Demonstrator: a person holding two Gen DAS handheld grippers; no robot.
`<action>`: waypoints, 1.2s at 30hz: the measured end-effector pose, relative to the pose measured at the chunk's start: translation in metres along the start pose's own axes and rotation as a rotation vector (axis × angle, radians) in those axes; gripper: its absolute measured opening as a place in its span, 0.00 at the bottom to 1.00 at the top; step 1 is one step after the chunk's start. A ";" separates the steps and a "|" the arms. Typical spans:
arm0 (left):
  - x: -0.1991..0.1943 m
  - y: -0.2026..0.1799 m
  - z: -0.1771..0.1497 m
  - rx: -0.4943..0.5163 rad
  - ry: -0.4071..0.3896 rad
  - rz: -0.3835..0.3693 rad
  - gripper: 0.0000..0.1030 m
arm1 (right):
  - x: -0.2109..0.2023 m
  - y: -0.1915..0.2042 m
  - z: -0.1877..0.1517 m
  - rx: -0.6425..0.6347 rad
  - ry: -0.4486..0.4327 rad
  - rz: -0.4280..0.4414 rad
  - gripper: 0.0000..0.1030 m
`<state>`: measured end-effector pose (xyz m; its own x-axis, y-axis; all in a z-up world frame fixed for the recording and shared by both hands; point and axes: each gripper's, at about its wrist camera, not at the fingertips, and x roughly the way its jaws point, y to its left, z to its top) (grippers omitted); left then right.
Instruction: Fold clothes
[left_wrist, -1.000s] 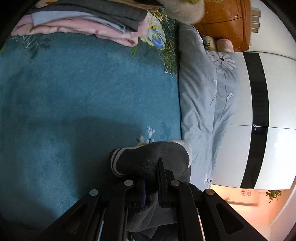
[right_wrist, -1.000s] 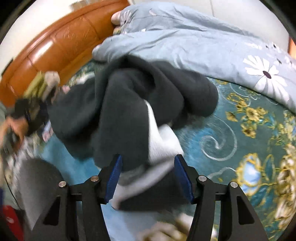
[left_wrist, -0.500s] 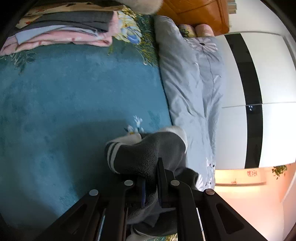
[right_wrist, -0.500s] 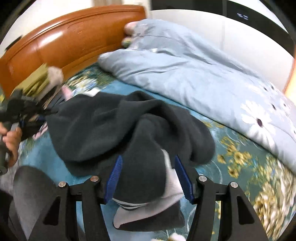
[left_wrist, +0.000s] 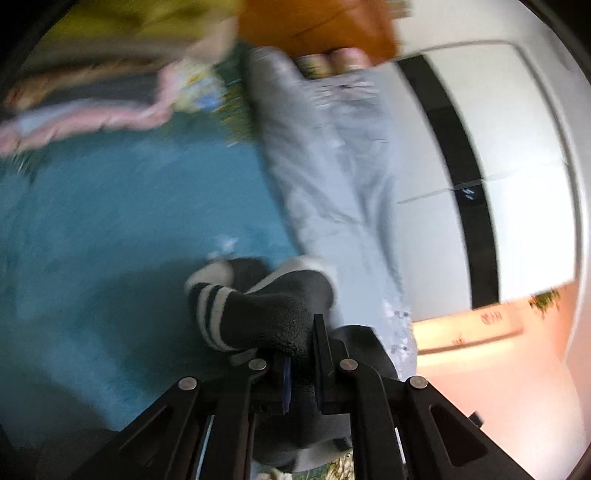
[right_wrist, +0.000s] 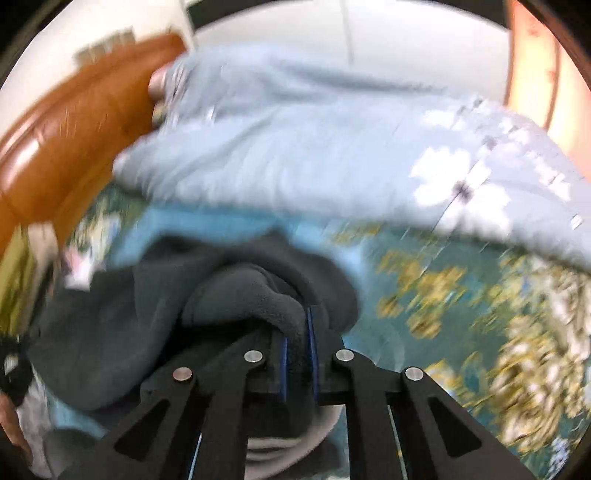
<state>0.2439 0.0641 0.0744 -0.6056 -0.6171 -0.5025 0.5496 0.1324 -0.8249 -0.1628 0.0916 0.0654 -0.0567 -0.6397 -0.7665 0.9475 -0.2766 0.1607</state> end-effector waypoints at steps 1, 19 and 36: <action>-0.009 -0.017 -0.001 0.041 -0.016 -0.024 0.09 | -0.015 -0.006 0.008 -0.001 -0.039 -0.003 0.09; -0.249 -0.158 -0.055 0.455 -0.381 -0.308 0.09 | -0.334 -0.027 -0.015 -0.208 -0.585 0.024 0.09; 0.069 -0.026 -0.094 0.191 0.215 0.203 0.10 | -0.114 -0.145 -0.083 0.037 0.056 -0.107 0.07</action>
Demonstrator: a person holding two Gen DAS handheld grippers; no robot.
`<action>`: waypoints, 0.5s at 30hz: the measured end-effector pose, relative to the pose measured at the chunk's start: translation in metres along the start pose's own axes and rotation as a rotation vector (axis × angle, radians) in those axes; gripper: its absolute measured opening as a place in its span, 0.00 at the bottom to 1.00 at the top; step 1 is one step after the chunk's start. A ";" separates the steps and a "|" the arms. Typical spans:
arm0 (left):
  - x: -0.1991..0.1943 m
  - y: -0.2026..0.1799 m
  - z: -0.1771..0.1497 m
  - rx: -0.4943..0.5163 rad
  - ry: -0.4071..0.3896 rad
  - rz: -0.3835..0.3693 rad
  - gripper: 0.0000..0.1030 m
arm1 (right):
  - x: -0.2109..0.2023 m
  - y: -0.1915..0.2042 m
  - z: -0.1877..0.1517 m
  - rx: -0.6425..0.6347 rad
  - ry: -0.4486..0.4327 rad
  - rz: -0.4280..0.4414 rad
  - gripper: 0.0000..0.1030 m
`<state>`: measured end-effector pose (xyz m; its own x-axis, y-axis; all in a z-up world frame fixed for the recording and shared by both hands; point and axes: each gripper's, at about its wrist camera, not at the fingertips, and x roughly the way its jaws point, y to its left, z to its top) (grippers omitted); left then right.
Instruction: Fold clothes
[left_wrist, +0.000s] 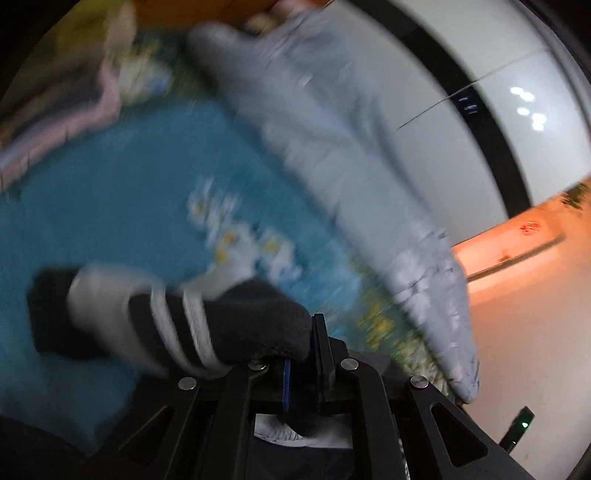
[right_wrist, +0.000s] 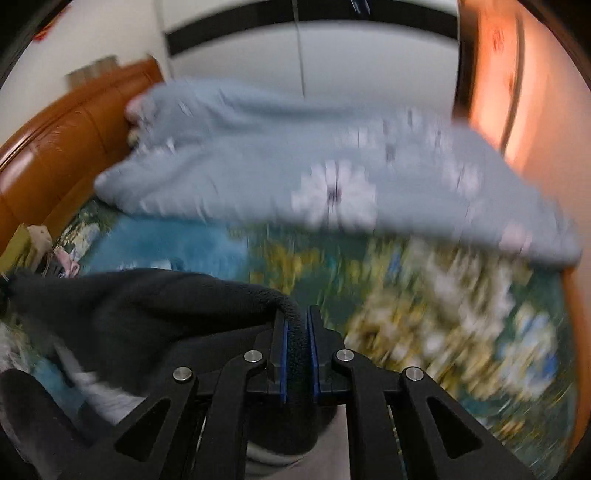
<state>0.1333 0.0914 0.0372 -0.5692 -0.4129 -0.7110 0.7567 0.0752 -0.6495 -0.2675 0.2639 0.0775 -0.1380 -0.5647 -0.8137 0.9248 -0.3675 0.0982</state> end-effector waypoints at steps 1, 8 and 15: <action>0.010 0.006 -0.002 -0.030 0.018 -0.005 0.09 | 0.008 -0.005 -0.003 -0.003 0.006 -0.032 0.06; 0.036 -0.011 0.030 -0.041 0.022 0.014 0.10 | 0.035 -0.034 0.017 0.017 0.019 -0.106 0.06; 0.093 -0.026 0.065 -0.031 0.071 0.118 0.26 | 0.068 0.016 0.006 -0.077 0.099 0.075 0.06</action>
<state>0.0815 -0.0079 0.0058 -0.4990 -0.3346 -0.7994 0.8101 0.1475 -0.5674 -0.2643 0.2154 0.0272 -0.0354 -0.5117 -0.8585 0.9562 -0.2670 0.1197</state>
